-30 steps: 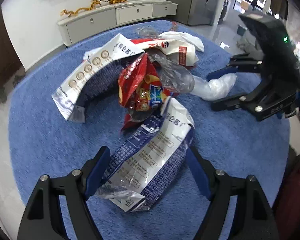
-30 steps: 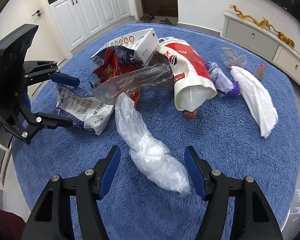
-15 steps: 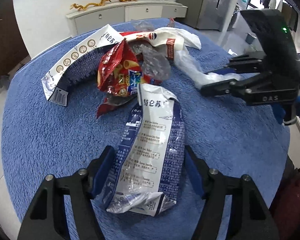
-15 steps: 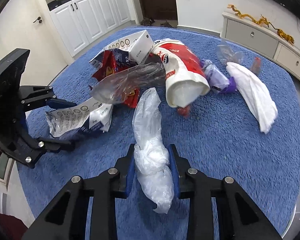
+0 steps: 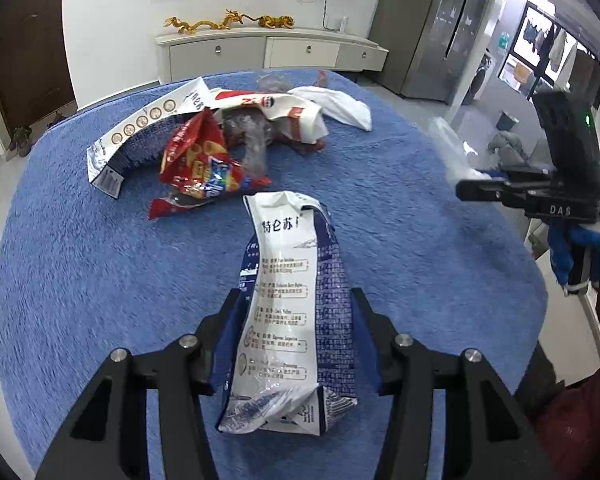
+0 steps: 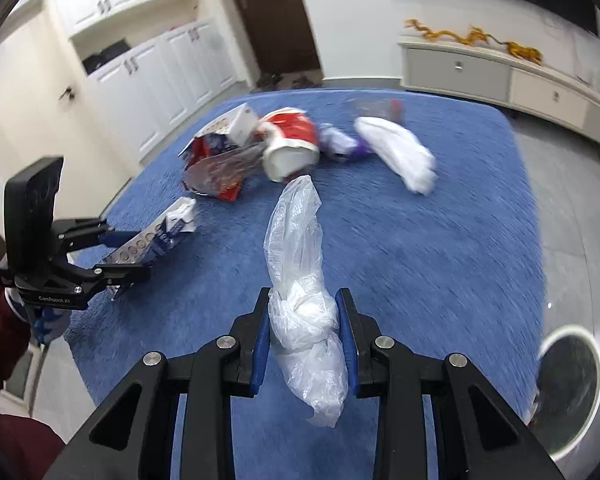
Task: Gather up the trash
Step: 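Carry both bags to the bin and open both tools to drop them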
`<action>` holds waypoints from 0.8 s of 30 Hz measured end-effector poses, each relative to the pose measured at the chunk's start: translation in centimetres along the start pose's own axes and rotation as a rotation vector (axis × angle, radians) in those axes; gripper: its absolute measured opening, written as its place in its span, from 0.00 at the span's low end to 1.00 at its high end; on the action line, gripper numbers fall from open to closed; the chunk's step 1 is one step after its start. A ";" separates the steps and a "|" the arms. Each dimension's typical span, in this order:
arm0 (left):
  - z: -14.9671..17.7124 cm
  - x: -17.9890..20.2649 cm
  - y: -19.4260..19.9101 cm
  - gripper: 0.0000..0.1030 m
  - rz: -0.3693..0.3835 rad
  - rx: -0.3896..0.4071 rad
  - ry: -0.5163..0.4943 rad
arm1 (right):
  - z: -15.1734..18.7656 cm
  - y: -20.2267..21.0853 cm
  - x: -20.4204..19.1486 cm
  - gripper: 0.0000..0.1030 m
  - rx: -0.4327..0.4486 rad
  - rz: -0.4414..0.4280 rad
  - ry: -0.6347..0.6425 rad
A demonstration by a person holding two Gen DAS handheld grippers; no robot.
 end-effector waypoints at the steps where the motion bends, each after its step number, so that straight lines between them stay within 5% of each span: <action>1: 0.1 0.3 0.2 0.48 0.003 0.005 0.006 | 0.7 0.4 0.6 0.30 0.010 -0.001 -0.019; 9: -2.1 3.3 1.3 0.48 0.073 0.037 0.018 | 5.1 3.9 5.5 0.30 0.086 0.009 -0.156; 24: -15.7 17.4 -2.7 0.48 0.318 0.011 -0.119 | 15.4 10.5 18.5 0.30 0.232 0.108 -0.499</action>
Point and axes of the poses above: each gripper's, at about its wrist camera, not at the fingertips, and y roughly against the way its jaws point, x to its right, z to its underside, the point moved 4 cm from there along -y, roughly the way its jaws point, and after that the axes turned 14 degrees about -x, right-handed, at the moved point
